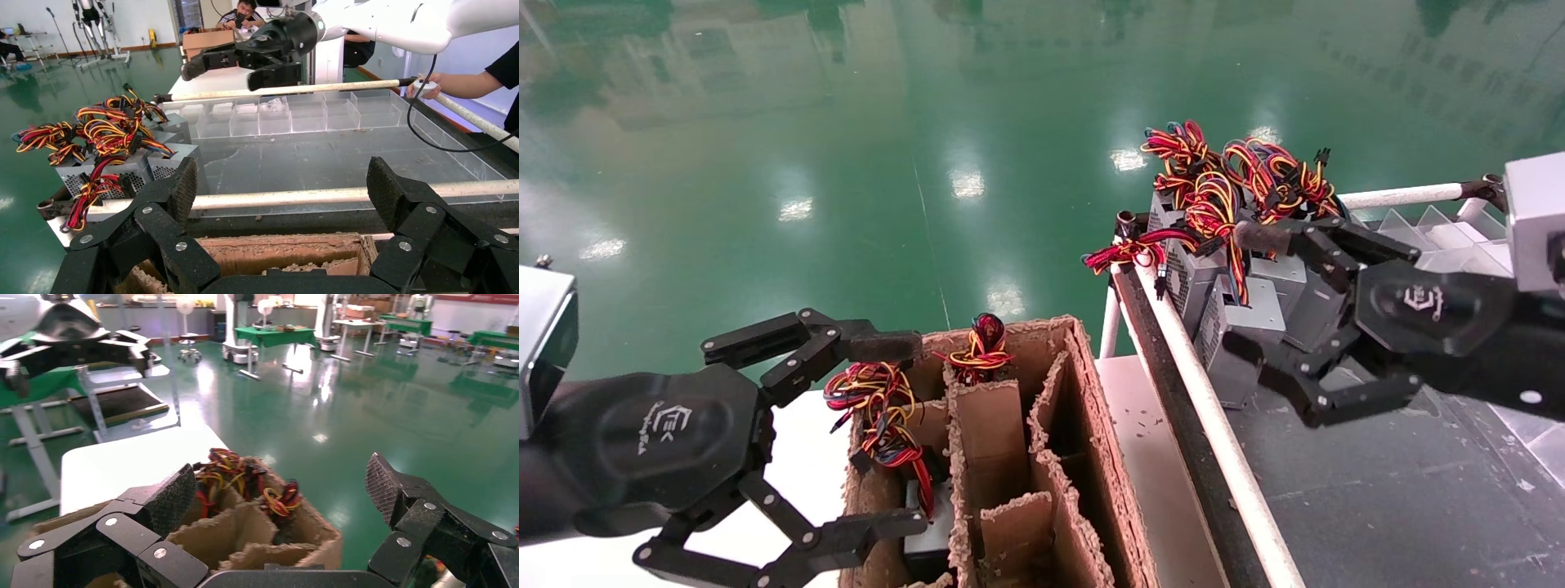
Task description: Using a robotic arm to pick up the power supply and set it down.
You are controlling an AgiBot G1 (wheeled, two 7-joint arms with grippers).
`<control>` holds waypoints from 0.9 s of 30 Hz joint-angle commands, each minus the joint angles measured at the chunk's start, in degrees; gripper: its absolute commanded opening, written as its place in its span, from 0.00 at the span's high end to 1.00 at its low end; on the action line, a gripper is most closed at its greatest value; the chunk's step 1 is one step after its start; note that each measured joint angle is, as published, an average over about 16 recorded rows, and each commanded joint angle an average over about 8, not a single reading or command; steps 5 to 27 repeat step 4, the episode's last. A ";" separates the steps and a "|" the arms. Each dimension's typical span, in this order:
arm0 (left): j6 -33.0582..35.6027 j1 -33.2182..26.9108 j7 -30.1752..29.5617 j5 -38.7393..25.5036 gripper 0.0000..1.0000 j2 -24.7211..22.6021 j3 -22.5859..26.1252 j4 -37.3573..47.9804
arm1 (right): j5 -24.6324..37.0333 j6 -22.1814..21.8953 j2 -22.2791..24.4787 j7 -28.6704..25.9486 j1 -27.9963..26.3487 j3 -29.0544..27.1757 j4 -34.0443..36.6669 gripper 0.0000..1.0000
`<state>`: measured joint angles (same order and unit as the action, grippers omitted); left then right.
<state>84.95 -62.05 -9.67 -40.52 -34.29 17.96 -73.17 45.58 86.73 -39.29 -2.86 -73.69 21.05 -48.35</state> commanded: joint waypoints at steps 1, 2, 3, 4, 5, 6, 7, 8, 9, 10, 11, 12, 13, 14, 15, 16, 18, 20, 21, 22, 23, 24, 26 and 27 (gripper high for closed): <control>0.00 0.00 0.00 0.00 0.00 0.00 0.01 0.00 | -0.52 -0.15 0.60 -1.11 1.71 -0.71 -3.55 0.00; 0.00 0.00 0.00 0.01 0.00 0.00 0.01 0.00 | -0.60 -0.17 0.69 -1.27 1.95 -0.81 -4.05 0.00; 0.00 0.00 0.00 0.01 0.00 0.00 0.01 0.00 | -0.67 -0.19 0.77 -1.43 2.19 -0.91 -4.55 0.00; 0.00 0.00 0.01 0.01 0.00 0.00 0.01 0.00 | -0.75 -0.21 0.86 -1.59 2.44 -1.01 -5.08 0.00; 0.00 0.00 0.01 0.01 0.00 0.00 0.01 0.00 | -0.75 -0.21 0.86 -1.59 2.44 -1.01 -5.08 0.00; 0.00 0.00 0.01 0.01 0.00 0.00 0.01 0.00 | -0.75 -0.21 0.86 -1.59 2.44 -1.01 -5.08 0.00; 0.00 0.00 0.01 0.01 0.00 0.00 0.01 0.00 | -0.75 -0.21 0.86 -1.59 2.44 -1.01 -5.08 0.00; 0.00 0.00 0.01 0.01 0.00 0.00 0.01 0.00 | -0.75 -0.21 0.86 -1.59 2.44 -1.01 -5.08 0.00; 0.00 0.00 0.01 0.01 0.00 0.00 0.01 0.00 | -0.75 -0.21 0.86 -1.59 2.44 -1.01 -5.08 0.00; 0.00 0.00 0.01 0.01 0.00 0.00 0.01 0.00 | -0.75 -0.21 0.86 -1.59 2.44 -1.01 -5.08 0.00; 0.00 0.00 0.01 0.01 0.00 0.00 0.01 0.00 | -0.75 -0.21 0.86 -1.59 2.44 -1.01 -5.08 0.00; 0.00 0.00 0.01 0.01 0.00 0.00 0.01 0.00 | -0.75 -0.21 0.86 -1.59 2.44 -1.01 -5.08 0.00; 0.00 0.00 0.01 0.01 0.00 0.00 0.01 0.00 | -0.75 -0.21 0.86 -1.59 2.44 -1.01 -5.08 0.00; 0.00 0.00 0.01 0.01 0.00 0.00 0.01 0.00 | -0.75 -0.21 0.86 -1.59 2.44 -1.01 -5.08 0.00; 0.00 0.00 0.01 0.01 0.00 0.00 0.01 0.00 | -0.75 -0.21 0.86 -1.59 2.44 -1.01 -5.08 0.00; 0.00 0.00 0.01 0.01 0.00 0.00 0.01 0.00 | -0.75 -0.21 0.86 -1.59 2.44 -1.01 -5.08 0.00; 0.00 0.00 0.01 0.01 0.00 0.00 0.01 0.00 | -0.75 -0.21 0.86 -1.59 2.44 -1.01 -5.08 0.00; 0.00 0.00 0.01 0.01 0.00 0.00 0.01 0.00 | -0.75 -0.21 0.86 -1.59 2.44 -1.01 -5.08 0.00; 0.00 0.00 0.01 0.01 0.00 0.00 0.01 0.00 | -0.75 -0.21 0.86 -1.59 2.44 -1.01 -5.08 0.00; 0.00 0.00 0.01 0.01 0.00 0.00 0.01 0.00 | -0.75 -0.21 0.86 -1.59 2.44 -1.01 -5.08 0.00; 0.00 0.00 0.01 0.01 0.00 0.00 0.01 0.00 | -0.75 -0.21 0.86 -1.59 2.44 -1.01 -5.08 0.00; 0.00 0.00 0.01 0.01 0.00 0.00 0.01 0.00 | -0.75 -0.21 0.86 -1.59 2.44 -1.01 -5.08 0.00; 0.00 0.00 0.01 0.01 0.00 0.00 0.01 0.00 | -0.75 -0.21 0.86 -1.59 2.44 -1.01 -5.08 0.00; 0.00 0.00 0.01 0.01 0.00 0.00 0.01 0.00 | -0.75 -0.21 0.86 -1.59 2.44 -1.01 -5.08 0.00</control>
